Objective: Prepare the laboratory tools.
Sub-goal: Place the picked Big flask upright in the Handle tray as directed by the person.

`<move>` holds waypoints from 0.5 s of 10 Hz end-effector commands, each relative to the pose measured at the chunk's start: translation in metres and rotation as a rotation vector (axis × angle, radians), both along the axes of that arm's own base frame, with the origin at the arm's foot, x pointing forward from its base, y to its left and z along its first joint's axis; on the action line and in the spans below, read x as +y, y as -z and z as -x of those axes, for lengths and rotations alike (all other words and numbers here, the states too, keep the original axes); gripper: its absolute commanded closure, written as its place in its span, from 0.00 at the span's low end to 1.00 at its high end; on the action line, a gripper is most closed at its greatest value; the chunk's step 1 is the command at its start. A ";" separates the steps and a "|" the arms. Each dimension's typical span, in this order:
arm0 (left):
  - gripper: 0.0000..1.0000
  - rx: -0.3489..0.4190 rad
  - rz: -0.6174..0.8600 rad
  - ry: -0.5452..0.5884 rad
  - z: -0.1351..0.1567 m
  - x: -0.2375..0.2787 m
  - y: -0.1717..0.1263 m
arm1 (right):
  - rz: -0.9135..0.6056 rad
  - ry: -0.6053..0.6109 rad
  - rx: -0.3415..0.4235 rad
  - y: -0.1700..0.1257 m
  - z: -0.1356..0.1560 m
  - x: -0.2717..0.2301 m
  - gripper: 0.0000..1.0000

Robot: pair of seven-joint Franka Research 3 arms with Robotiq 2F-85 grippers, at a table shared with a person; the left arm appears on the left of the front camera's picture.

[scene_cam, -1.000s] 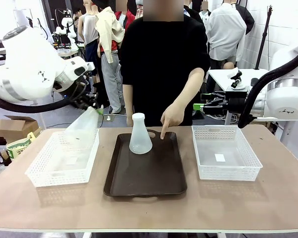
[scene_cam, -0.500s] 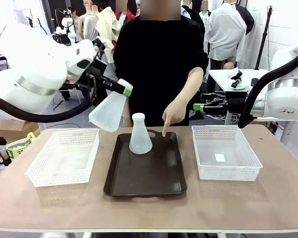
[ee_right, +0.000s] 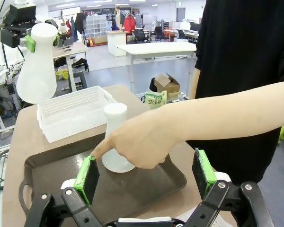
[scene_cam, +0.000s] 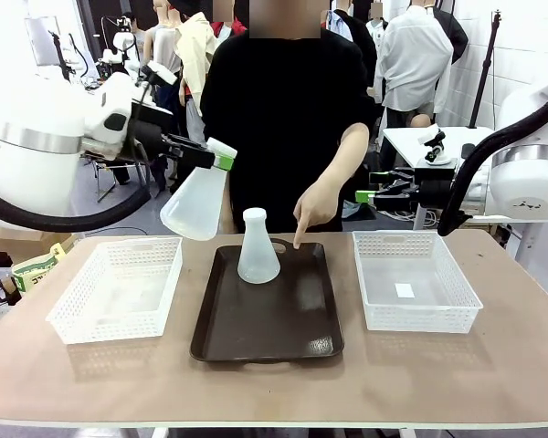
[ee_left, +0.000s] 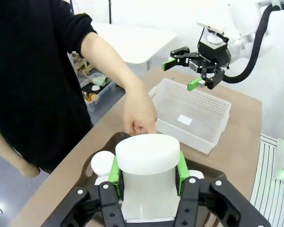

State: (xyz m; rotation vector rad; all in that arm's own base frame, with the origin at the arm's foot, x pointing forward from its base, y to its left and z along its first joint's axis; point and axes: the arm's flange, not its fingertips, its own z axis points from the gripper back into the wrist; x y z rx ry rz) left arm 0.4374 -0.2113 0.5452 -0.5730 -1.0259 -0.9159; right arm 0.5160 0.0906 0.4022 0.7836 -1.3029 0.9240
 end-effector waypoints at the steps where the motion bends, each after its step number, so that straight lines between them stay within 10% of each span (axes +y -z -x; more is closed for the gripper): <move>1: 1.00 -0.001 0.025 0.006 -0.003 0.013 -0.002 | 0.008 0.009 0.006 0.000 0.000 0.001 0.00; 5: 1.00 0.061 0.116 0.309 -0.012 -0.011 0.039 | 0.008 0.009 0.006 0.000 0.000 0.001 0.00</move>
